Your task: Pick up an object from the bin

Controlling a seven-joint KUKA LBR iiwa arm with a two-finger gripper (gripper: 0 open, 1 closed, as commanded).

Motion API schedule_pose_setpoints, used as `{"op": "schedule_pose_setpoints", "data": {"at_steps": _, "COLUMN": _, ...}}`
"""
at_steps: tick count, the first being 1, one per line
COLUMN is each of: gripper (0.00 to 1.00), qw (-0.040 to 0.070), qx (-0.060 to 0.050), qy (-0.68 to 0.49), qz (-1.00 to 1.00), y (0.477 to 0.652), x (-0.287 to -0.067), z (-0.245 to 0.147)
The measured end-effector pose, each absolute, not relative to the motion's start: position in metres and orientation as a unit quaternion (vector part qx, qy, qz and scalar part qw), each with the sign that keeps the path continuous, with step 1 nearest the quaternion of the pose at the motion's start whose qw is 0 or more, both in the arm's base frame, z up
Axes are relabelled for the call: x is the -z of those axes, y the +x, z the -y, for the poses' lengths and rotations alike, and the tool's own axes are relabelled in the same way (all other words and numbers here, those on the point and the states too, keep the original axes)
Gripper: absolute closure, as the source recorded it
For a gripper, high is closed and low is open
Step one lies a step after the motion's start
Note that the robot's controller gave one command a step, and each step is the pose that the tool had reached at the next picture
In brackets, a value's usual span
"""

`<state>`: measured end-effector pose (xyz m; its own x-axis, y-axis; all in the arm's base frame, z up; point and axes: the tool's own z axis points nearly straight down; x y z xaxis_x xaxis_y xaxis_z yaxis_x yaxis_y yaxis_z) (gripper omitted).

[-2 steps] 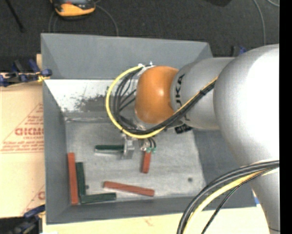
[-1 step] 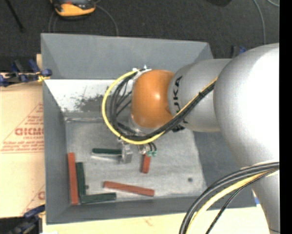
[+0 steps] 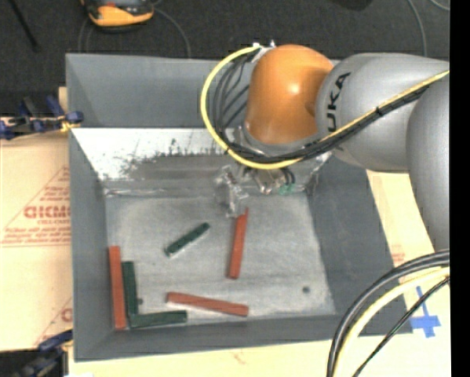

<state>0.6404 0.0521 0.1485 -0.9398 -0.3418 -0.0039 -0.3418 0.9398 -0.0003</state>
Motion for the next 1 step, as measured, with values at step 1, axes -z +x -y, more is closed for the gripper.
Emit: {"op": "schedule_pose_setpoints", "data": {"at_steps": 1, "gripper": 0.0, "qw": 0.002, "qx": -0.001, "qy": -0.173, "qz": -0.985, "y": 0.6404, "x": -0.1485, "z": -0.0527}}
